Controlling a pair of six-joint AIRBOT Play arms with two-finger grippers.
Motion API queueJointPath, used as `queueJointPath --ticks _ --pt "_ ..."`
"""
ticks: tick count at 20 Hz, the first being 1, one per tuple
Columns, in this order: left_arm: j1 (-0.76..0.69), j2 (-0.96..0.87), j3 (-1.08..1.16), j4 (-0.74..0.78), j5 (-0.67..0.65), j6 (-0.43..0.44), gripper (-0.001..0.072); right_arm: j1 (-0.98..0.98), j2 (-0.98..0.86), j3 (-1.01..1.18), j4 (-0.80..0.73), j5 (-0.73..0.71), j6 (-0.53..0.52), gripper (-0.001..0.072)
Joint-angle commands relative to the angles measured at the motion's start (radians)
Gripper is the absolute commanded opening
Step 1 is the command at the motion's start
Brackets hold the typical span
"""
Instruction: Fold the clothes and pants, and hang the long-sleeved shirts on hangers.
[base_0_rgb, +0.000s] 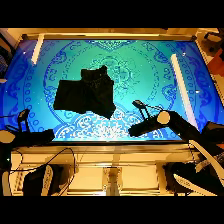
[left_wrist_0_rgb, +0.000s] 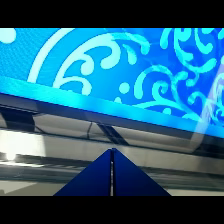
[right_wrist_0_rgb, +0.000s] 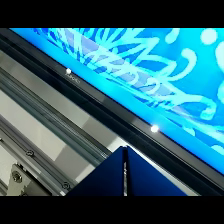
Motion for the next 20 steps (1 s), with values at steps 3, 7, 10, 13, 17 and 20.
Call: queueJointPath --ticks 3,7,10,13,17,20 --pt "0.000 0.001 0.000 0.000 0.000 0.000 0.0027 0.001 0.001 0.001 0.017 -0.063 0.002 0.0025" --pt "-0.001 0.001 0.000 0.000 0.000 0.000 0.0026 0.001 0.000 0.006 0.040 -0.183 0.002 0.0025" --pt "-0.001 0.001 0.000 0.000 0.000 0.000 0.0026 0.001 -0.018 0.068 0.038 -0.231 -0.003 0.0026" --pt "-0.001 0.001 0.000 0.000 0.000 0.000 0.0026 0.000 -0.079 0.207 -0.001 -0.277 -0.010 0.0025" --pt "0.000 0.001 -0.002 -0.010 0.014 0.000 0.0026 0.000 -0.288 0.510 -0.039 -0.270 -0.008 0.0025" --pt "0.000 0.001 -0.002 -0.010 0.014 0.001 0.0027 0.003 -0.514 0.808 -0.041 -0.175 -0.010 0.0217"
